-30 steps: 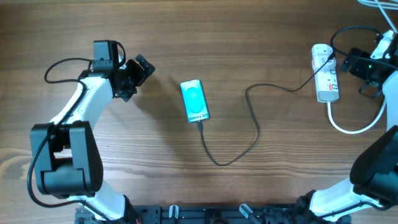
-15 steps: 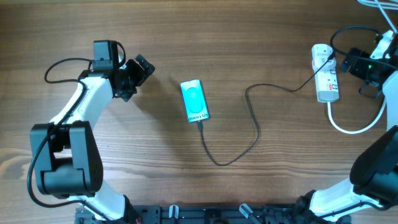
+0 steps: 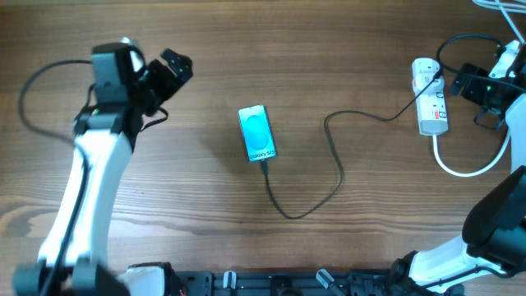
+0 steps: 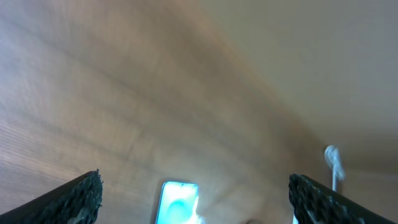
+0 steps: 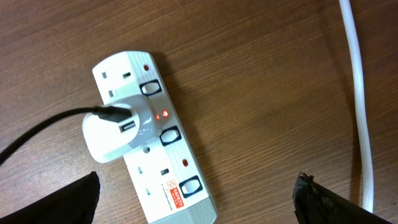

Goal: Plug charger to phone and switch on socket

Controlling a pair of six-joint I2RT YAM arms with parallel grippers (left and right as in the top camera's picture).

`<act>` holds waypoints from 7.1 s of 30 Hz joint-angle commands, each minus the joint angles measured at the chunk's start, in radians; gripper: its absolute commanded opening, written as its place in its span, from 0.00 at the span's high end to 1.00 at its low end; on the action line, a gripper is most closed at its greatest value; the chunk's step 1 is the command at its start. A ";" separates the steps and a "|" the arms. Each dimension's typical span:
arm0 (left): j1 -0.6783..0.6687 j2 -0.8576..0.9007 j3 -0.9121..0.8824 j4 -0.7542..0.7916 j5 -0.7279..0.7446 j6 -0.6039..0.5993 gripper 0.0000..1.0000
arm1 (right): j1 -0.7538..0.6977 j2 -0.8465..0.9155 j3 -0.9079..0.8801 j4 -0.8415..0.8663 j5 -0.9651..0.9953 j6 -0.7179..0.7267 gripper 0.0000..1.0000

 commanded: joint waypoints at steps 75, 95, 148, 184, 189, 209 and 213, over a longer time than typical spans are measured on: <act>-0.023 -1.416 -1.130 0.338 -0.216 0.679 0.00 | 0.003 0.011 0.005 0.003 -0.016 -0.020 0.00; -0.023 -1.416 -1.130 0.338 -0.216 0.679 0.00 | 0.271 -0.380 0.004 0.002 -0.016 -0.019 0.00; -0.023 -1.416 -1.130 0.338 -0.216 0.679 0.00 | 0.427 -1.309 -1.373 0.678 -0.135 -0.018 0.00; -0.023 -1.416 -1.130 0.339 -0.216 0.679 0.00 | 0.547 -1.778 -1.372 0.616 -0.056 -0.039 0.00; -0.023 -1.416 -1.130 0.339 -0.216 0.679 0.00 | 0.547 -1.778 -1.372 0.616 -0.056 -0.039 0.00; -0.023 -1.416 -1.130 0.339 -0.216 0.679 0.00 | 0.547 -1.780 -1.372 0.618 -0.056 -0.039 0.00; -0.023 -1.416 -1.130 0.339 -0.216 0.679 0.00 | 0.547 -1.780 -1.372 0.617 -0.056 -0.040 0.00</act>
